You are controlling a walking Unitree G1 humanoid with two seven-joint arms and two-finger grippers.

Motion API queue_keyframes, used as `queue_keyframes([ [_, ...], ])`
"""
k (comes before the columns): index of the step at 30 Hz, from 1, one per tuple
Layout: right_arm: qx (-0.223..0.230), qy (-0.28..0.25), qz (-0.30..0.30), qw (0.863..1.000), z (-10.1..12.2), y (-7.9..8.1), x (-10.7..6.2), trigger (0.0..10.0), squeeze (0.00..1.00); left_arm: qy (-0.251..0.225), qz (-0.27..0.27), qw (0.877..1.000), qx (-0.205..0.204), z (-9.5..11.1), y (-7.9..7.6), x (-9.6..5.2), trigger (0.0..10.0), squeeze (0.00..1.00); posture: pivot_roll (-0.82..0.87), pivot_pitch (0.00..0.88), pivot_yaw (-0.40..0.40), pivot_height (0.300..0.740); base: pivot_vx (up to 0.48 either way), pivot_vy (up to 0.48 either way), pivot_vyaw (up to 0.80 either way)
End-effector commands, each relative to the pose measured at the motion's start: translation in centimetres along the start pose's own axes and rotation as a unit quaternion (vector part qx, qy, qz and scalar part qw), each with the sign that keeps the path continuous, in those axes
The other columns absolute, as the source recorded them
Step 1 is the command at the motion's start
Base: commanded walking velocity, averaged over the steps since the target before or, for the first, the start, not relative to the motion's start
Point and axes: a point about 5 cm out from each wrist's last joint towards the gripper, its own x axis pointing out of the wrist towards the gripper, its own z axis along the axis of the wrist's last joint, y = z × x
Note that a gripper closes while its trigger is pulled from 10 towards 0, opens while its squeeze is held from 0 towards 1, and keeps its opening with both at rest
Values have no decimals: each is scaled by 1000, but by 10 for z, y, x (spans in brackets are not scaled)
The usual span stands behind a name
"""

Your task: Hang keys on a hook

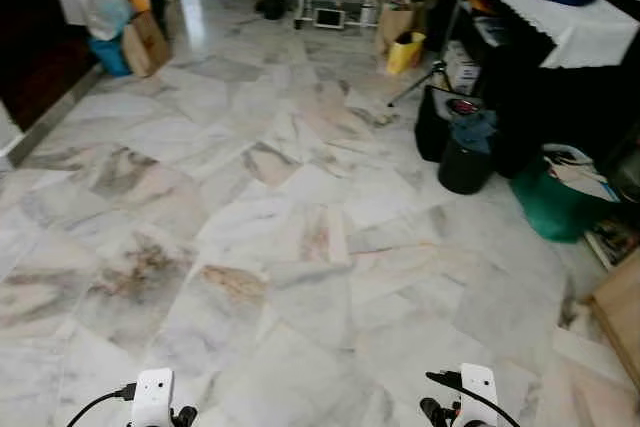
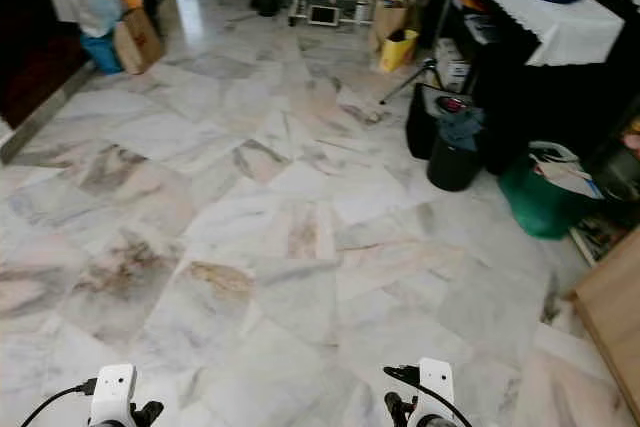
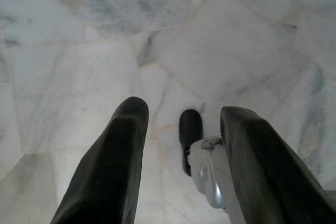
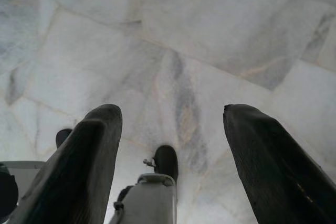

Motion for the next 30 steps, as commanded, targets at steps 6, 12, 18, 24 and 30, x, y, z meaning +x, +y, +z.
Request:
queue_keyframes([
  [6,0,3,-4,1000,-2,-3,-1,10000,0,-12,-1,1000,-16,0,-2,0,10000,0,113,0,-95,740,0,0,-769],
  [12,-3,7,-5,1000,-4,-3,-1,10000,0,-18,-4,1000,9,3,-1,0,10000,0,114,0,-92,740,0,-79,-769],
  [18,-3,8,-5,1000,-4,-3,-1,10000,0,-18,-3,1000,-6,2,-1,-1,10000,0,113,0,-88,740,0,-374,-769],
  [24,-3,8,-6,1000,-3,-3,-1,10000,0,-23,-4,1000,-10,3,-1,-1,10000,0,104,0,-85,740,0,0,-766],
  [30,-5,8,-8,1000,-3,-4,-1,10000,0,-24,-7,1000,-8,4,-2,0,10000,0,101,0,-87,740,0,0,-763],
])
